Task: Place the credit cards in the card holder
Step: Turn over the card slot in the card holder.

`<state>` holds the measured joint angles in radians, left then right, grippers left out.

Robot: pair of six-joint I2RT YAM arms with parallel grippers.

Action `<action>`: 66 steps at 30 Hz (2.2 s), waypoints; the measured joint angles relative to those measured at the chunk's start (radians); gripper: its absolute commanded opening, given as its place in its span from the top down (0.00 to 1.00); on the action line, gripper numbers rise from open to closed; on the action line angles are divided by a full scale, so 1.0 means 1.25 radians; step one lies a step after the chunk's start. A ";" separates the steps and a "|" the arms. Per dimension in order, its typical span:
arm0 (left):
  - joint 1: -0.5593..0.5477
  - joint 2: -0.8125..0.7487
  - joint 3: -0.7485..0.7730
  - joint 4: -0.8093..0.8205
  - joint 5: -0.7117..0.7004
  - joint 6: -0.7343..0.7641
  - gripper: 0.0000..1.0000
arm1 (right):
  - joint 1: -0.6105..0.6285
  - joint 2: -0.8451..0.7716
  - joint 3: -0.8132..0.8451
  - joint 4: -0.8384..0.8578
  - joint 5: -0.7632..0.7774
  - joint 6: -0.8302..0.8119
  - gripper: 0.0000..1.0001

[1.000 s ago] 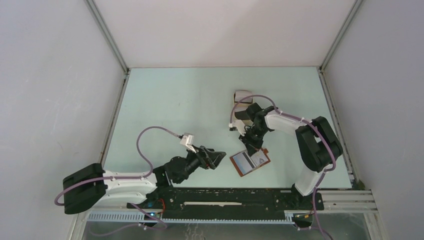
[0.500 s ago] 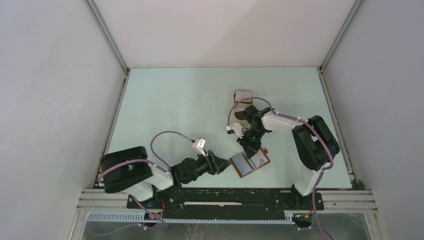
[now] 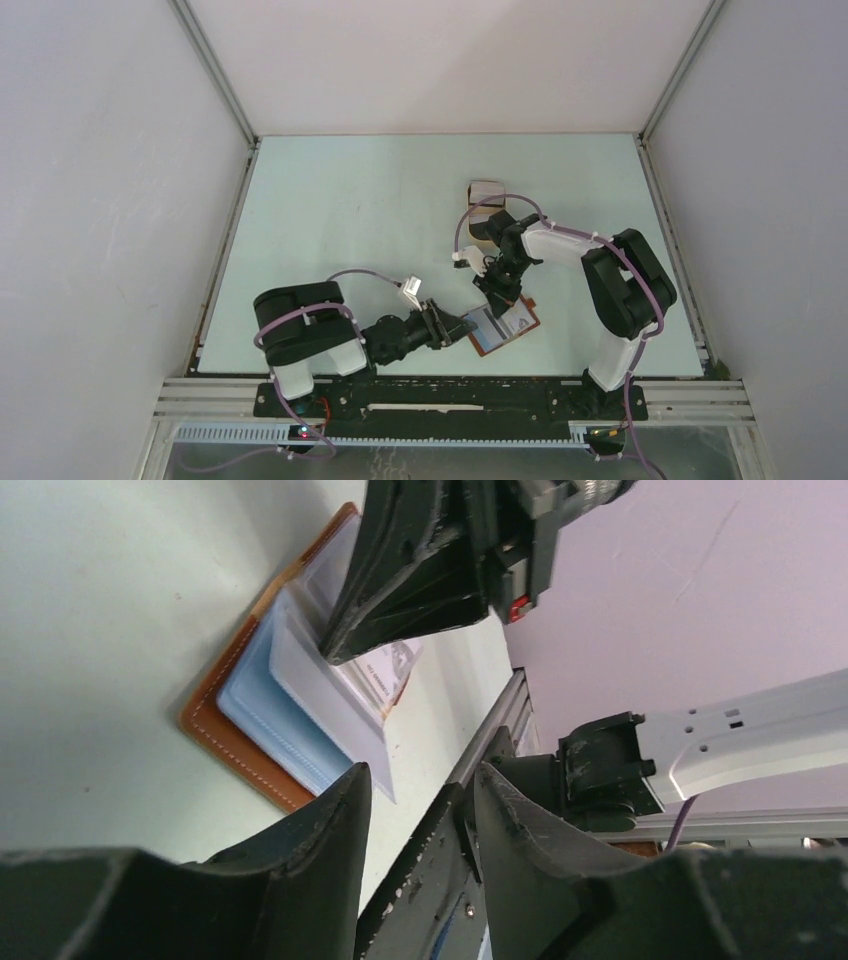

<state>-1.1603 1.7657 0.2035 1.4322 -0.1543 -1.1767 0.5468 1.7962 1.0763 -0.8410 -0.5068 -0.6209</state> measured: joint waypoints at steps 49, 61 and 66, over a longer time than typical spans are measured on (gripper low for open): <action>0.009 0.073 0.107 -0.167 -0.018 -0.089 0.57 | 0.000 0.014 0.009 -0.013 -0.016 0.000 1.00; 0.020 0.091 0.122 -0.173 -0.011 -0.095 0.70 | 0.001 0.001 0.009 -0.022 -0.028 0.002 0.84; 0.024 0.091 0.122 -0.176 -0.005 -0.095 0.70 | 0.002 -0.069 0.009 -0.027 -0.037 0.003 0.82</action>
<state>-1.1297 1.8797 0.3561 1.2121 -0.1600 -1.2949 0.5491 1.7103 1.0878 -0.8749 -0.5526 -0.6174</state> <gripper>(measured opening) 0.305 0.175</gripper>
